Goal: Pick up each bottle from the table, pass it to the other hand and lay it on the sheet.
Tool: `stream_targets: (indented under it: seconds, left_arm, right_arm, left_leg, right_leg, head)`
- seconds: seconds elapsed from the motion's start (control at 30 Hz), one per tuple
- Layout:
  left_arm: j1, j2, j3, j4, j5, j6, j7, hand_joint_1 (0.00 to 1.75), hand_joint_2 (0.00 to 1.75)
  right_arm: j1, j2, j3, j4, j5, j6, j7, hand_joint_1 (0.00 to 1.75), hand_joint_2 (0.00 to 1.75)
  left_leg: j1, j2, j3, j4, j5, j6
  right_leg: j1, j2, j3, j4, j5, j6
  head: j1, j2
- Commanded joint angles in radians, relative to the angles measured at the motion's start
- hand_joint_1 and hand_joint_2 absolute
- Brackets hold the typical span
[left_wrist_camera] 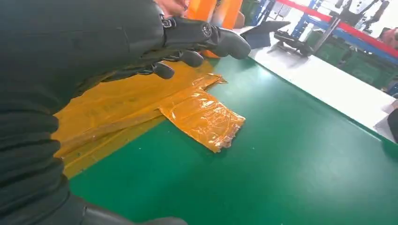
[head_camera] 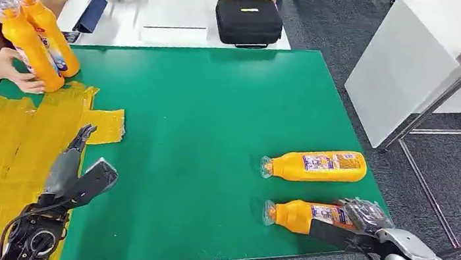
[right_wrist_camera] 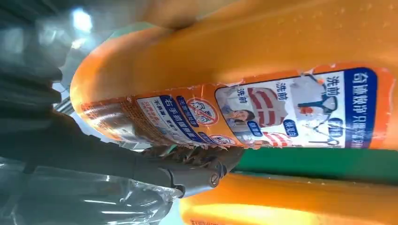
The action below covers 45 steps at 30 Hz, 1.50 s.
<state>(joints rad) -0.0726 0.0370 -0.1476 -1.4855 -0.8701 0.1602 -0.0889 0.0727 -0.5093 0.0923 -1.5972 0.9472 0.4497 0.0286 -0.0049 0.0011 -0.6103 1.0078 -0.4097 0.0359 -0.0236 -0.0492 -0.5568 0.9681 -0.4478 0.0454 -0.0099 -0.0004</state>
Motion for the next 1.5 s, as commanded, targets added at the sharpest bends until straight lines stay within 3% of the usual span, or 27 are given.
stream_targets:
  seconds: [0.03, 0.1, 0.23, 0.4, 0.57, 0.7, 1.5]
  left_arm:
    - [-0.052, 0.002, -0.039, 0.083, 0.007, -0.001, 0.003, 0.00, 1.75]
    - [-0.054, 0.002, -0.040, 0.080, 0.007, -0.002, 0.004, 0.00, 1.75]
    - [-0.013, -0.003, -0.003, 0.040, 0.006, 0.000, 0.005, 0.00, 1.75]
    - [-0.003, 0.000, 0.003, 0.032, 0.005, 0.001, 0.005, 0.00, 1.75]
    - [0.012, -0.015, 0.029, 0.016, -0.018, -0.005, -0.010, 0.00, 1.75]
    - [-0.007, -0.018, 0.024, 0.046, -0.019, -0.003, -0.023, 0.00, 1.75]
    - [-0.007, -0.018, 0.024, 0.046, -0.019, -0.003, -0.023, 0.00, 1.75]
  right_arm:
    - [0.045, -0.024, 0.050, 0.054, -0.021, 0.028, 0.011, 1.75, 1.75]
    - [0.051, -0.024, 0.049, 0.045, -0.024, 0.018, 0.015, 1.75, 1.75]
    - [0.013, 0.087, 0.024, 0.045, 0.043, -0.239, -0.072, 1.75, 1.75]
    - [-0.001, 0.105, 0.036, 0.038, 0.055, -0.236, -0.066, 1.75, 1.75]
    - [-0.025, 0.263, -0.053, -0.029, 0.068, -0.436, -0.137, 1.75, 1.75]
    - [-0.016, 0.307, -0.080, -0.068, 0.041, -0.567, -0.155, 1.75, 1.75]
    - [-0.016, 0.307, -0.080, -0.068, 0.041, -0.567, -0.155, 1.75, 1.75]
  left_leg:
    - [0.002, -0.003, 0.004, -0.002, -0.001, -0.002]
    - [0.002, -0.004, 0.005, -0.002, -0.001, -0.002]
    - [0.002, -0.001, 0.005, -0.002, -0.001, -0.002]
    - [0.002, 0.003, 0.004, -0.002, -0.001, -0.003]
    - [0.002, 0.003, 0.004, -0.002, -0.002, -0.003]
    - [0.001, 0.003, 0.002, -0.001, -0.001, -0.002]
    - [0.001, 0.001, 0.002, -0.001, -0.002, -0.003]
  right_leg:
    - [0.002, 0.001, 0.006, -0.003, -0.001, -0.003]
    - [0.001, 0.000, 0.007, -0.003, -0.001, -0.003]
    - [0.002, 0.002, 0.005, -0.003, -0.001, -0.003]
    - [0.001, 0.007, 0.005, -0.002, 0.000, -0.003]
    - [0.002, 0.007, 0.005, -0.003, 0.000, -0.003]
    - [0.001, 0.007, 0.002, -0.001, 0.000, -0.002]
    - [0.001, 0.006, 0.004, -0.001, -0.001, -0.002]
  head:
    - [0.000, 0.000]
    - [0.000, 0.000]
    - [0.000, 0.000]
    - [-0.001, 0.000]
    - [0.000, 0.000]
    - [0.000, 0.000]
    - [0.000, 0.000]
